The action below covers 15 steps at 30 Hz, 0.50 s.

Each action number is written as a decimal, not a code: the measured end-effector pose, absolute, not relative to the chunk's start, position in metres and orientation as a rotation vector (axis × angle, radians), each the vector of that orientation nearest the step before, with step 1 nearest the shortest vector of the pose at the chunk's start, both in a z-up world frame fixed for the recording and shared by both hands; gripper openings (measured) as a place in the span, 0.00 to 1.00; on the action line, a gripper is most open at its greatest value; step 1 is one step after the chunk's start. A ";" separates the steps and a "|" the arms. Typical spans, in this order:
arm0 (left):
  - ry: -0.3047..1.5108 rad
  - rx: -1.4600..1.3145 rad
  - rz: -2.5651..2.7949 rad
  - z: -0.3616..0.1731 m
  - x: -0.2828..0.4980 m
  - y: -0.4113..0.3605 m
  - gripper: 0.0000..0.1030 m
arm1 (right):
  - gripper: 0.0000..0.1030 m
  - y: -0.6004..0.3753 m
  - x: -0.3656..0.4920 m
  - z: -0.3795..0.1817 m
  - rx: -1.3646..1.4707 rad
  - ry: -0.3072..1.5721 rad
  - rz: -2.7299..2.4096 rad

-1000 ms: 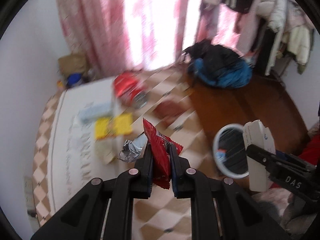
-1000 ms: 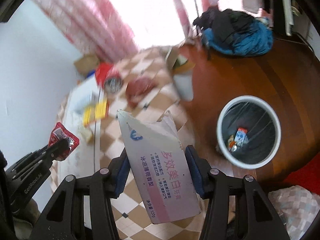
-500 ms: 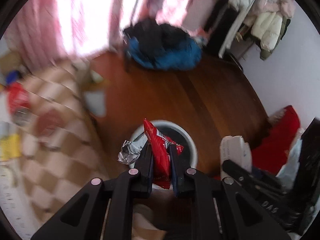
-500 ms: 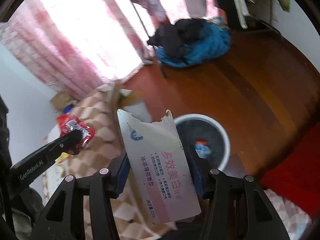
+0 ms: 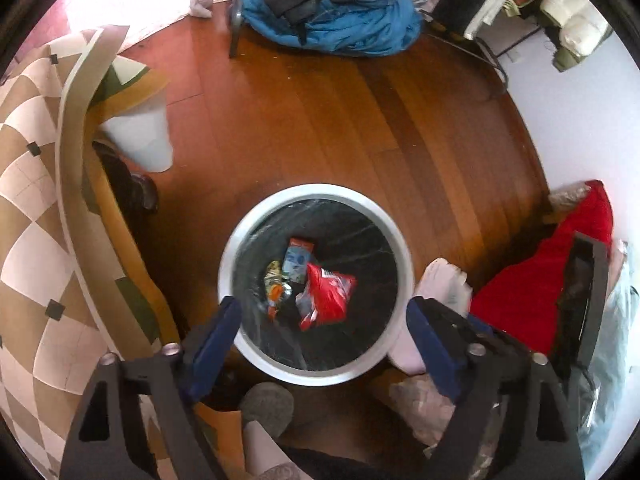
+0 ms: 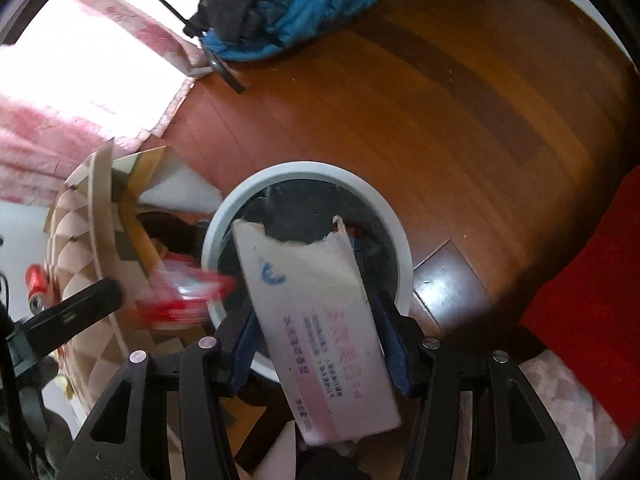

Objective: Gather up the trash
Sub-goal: 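Open both tools over the bin, dropping the wrapper and tissue box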

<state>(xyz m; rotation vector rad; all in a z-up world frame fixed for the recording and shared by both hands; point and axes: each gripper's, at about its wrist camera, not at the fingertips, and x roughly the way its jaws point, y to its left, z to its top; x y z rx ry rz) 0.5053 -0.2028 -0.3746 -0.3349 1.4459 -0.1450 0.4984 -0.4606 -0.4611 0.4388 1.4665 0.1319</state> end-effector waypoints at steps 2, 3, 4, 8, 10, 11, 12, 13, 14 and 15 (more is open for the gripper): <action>1.445 -0.310 -0.102 -0.376 0.503 -0.200 0.97 | 0.92 -0.466 0.501 -0.468 0.449 1.470 0.117; 1.436 -0.282 -0.072 -0.377 0.501 -0.197 0.98 | 0.99 -0.467 0.501 -0.470 0.445 1.468 0.119; 1.425 -0.255 -0.053 -0.377 0.500 -0.197 0.98 | 1.00 -0.468 0.501 -0.470 0.430 1.472 0.112; 1.410 -0.138 0.019 -0.379 0.489 -0.197 0.98 | 1.00 -0.467 0.492 -0.466 0.328 1.494 0.066; 1.420 -0.108 0.034 -0.383 0.483 -0.200 0.99 | 1.00 -0.466 0.487 -0.466 0.270 1.514 0.042; 1.423 -0.097 0.036 -0.385 0.481 -0.202 0.99 | 1.00 -0.464 0.483 -0.466 0.233 1.522 0.033; 1.427 -0.084 0.038 -0.387 0.479 -0.205 0.99 | 1.00 -0.462 0.481 -0.466 0.218 1.525 0.031; 1.429 -0.073 0.040 -0.388 0.477 -0.207 0.99 | 1.00 -0.462 0.480 -0.466 0.207 1.529 0.028; 1.431 -0.067 0.039 -0.388 0.475 -0.209 0.99 | 1.00 -0.461 0.477 -0.466 0.196 1.537 0.023; 1.430 -0.066 0.035 -0.387 0.473 -0.211 0.99 | 1.00 -0.461 0.474 -0.465 0.193 1.540 0.022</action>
